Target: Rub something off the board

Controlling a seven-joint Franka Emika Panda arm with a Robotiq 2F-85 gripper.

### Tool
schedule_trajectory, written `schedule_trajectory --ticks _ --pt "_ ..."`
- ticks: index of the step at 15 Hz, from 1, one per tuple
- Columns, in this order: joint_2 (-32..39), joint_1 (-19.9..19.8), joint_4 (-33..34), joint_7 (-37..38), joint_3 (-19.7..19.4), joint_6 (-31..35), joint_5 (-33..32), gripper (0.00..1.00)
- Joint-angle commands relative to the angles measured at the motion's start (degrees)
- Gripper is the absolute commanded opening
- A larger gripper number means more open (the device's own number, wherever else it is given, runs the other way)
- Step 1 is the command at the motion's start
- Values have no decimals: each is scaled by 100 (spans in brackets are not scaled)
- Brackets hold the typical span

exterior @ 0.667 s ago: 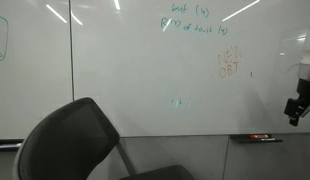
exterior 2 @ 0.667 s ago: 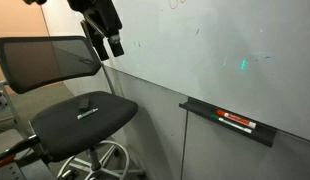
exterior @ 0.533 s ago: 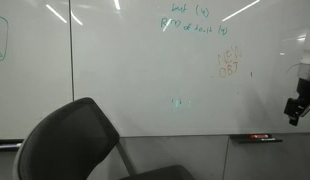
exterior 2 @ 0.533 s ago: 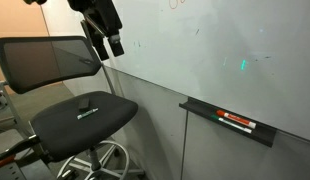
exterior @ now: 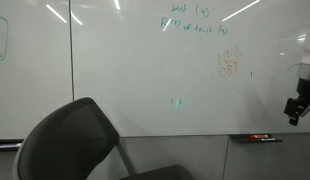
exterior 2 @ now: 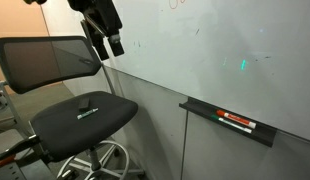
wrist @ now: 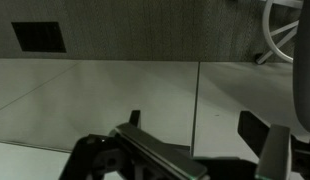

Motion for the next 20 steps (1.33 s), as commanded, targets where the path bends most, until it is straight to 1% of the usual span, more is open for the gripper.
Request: schedule_trajectory --ticks 1,7,10,12,16,18,20 --pt "1 50 9 26 -47 -21 -34 100" --pt "1 50 9 26 -47 -21 -34 100" --pt "340 392 4 284 438 18 -47 100" --pt "685 645 44 530 771 66 -50 100" --pt "1588 1095 330 1031 1432 137 -248 100" --pt "2069 1239 554 1222 1634 173 -418 100" --pt "2548 1390 819 1410 1750 209 -601 100"
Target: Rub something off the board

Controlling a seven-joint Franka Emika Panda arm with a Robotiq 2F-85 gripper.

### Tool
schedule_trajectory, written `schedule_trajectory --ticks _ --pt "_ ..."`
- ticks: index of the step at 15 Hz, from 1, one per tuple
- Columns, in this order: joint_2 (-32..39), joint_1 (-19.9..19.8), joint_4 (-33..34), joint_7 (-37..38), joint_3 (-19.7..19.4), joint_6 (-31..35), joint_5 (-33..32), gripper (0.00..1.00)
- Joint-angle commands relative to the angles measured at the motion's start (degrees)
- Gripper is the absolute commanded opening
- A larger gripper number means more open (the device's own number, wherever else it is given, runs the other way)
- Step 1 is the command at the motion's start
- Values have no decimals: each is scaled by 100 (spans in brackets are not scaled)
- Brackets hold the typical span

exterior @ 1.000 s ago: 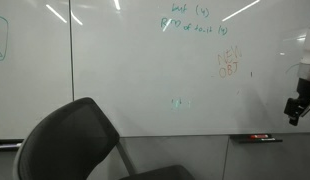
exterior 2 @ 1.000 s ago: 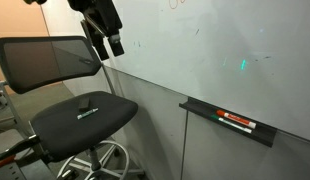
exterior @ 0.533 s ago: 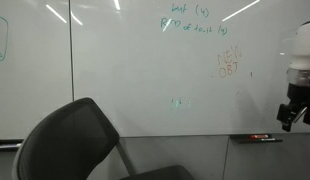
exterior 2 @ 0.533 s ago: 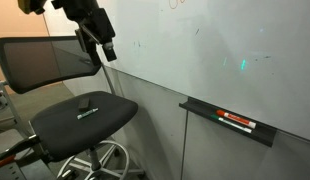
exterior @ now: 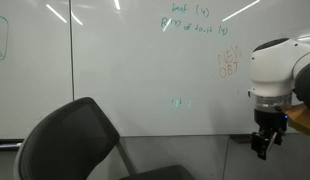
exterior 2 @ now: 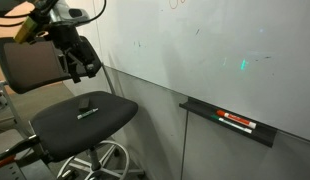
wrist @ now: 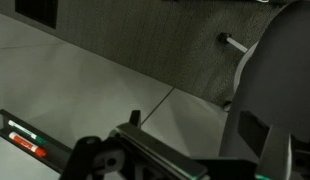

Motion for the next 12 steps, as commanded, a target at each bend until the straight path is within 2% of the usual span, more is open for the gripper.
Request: schedule_trajectory --ticks 1,7,12 --pt "1044 232 657 391 140 96 -426 100" --pt "2565 977 1603 636 -33 53 -852 100" --pt "3523 1656 2316 294 -376 374 -932 100"
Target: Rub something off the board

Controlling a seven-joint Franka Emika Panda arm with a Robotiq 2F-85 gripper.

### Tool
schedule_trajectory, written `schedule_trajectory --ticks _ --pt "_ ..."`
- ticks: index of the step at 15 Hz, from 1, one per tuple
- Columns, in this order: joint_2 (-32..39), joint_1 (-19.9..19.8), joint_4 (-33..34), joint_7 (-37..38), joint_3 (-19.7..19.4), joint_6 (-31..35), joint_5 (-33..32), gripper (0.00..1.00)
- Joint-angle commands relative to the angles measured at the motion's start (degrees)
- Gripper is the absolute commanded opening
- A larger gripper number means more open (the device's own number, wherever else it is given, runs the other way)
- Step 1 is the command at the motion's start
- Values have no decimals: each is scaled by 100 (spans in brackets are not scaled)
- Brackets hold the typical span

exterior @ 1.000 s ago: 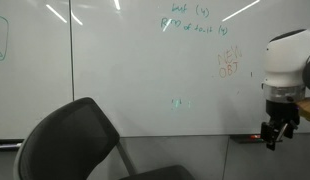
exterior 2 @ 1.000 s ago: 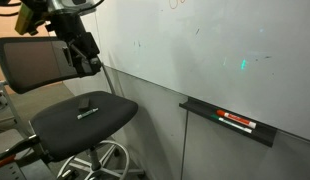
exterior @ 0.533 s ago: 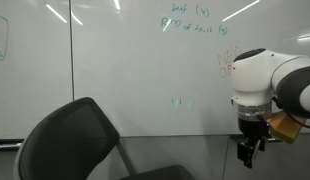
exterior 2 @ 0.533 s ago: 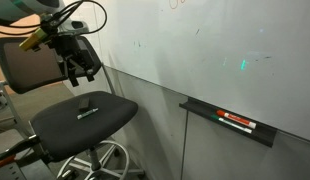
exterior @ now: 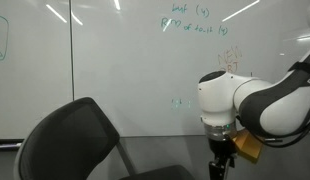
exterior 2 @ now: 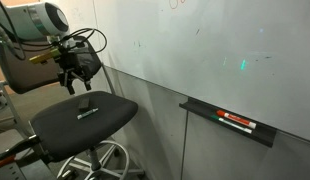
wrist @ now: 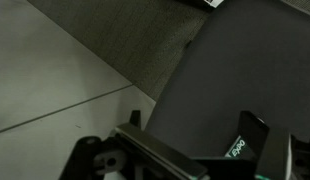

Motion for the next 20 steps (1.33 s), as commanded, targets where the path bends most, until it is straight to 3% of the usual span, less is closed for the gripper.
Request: schedule_trajectory --ticks 1,7,13,17,20 --pt "739 496 640 -305 -323 295 -52 100" --pt "1517 811 990 -1942 -246 1017 541 100" --pt "2147 922 1507 -3837 9 844 906 100" --pt "2557 1104 1955 -4801 63 656 677 100" --pt "2826 1319 2326 -5111 -64 635 414 100"
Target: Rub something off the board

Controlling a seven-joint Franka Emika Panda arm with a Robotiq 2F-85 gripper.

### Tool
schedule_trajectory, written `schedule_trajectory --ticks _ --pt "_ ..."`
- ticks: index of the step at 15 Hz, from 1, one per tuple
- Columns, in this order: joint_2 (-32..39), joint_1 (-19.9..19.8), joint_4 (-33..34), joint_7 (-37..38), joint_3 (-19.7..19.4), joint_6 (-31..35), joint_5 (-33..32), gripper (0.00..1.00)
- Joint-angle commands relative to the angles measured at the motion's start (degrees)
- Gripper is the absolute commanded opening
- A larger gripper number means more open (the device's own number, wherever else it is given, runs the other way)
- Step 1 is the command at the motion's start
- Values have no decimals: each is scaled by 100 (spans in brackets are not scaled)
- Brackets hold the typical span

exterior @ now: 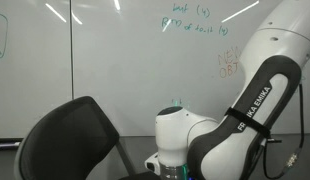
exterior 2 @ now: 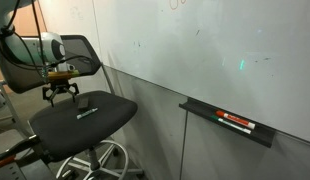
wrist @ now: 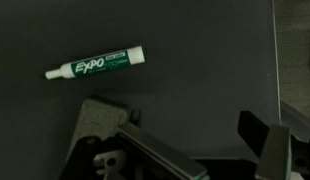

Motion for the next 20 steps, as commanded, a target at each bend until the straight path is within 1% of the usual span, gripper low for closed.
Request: schedule_trajectory --ticks 1,6,8,12,15,17,20 --pt "411 316 665 -368 -210 -170 -373 100" --pt "846 687 1424 -146 -617 -110 -898 100" --pt "1006 754 1627 -79 -733 -139 -928 100" --pt "1326 817 1936 146 -809 -309 -771 100" --pt "1554 912 2206 558 -966 -230 -785 100" --pt "1667 1021 2403 1025 -1151 -104 -807 100" --pt "1786 1110 2628 1478 -1340 -65 -781 100"
